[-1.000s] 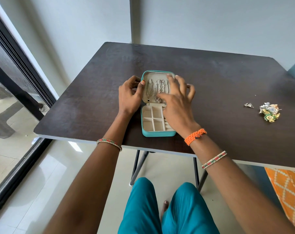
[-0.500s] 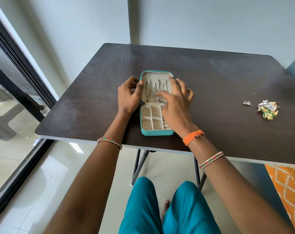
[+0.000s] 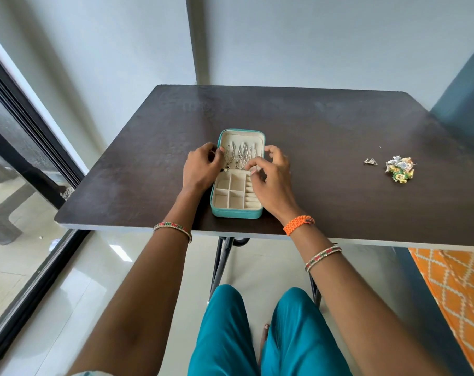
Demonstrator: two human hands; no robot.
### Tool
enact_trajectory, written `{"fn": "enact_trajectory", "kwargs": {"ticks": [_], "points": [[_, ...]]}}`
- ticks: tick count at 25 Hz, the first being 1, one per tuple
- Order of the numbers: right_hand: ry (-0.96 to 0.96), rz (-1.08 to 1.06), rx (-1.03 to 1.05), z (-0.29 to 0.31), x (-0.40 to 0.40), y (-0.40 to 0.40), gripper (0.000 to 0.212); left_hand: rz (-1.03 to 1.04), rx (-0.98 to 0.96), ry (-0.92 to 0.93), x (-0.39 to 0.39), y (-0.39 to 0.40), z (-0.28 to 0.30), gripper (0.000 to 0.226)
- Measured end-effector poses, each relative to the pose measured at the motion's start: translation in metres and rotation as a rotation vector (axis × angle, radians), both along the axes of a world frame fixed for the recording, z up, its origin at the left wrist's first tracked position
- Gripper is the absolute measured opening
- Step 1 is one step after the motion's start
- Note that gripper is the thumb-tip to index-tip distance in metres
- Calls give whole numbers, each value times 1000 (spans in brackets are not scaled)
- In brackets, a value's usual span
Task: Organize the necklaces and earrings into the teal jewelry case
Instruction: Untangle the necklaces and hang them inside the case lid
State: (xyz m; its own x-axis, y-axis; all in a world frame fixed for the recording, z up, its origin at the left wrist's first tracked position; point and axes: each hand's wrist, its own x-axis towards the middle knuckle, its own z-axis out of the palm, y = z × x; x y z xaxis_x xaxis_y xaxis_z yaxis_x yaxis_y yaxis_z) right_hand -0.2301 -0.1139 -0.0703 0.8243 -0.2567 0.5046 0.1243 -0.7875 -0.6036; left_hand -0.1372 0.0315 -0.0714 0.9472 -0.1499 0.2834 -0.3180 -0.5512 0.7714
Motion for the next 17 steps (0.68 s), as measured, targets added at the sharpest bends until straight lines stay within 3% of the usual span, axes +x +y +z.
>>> {"fn": "enact_trajectory", "kwargs": {"ticks": [10,14,17], "points": [[28,40,29,0,-5,0,39,14,-88,99,-39,4,3,33],[89,26,376,5,-11,-7,41,43,-210,233,-61,8,0,51],[67,-30,519,5,-24,-12,39,64,-285,170,-81,8,0,49]]}}
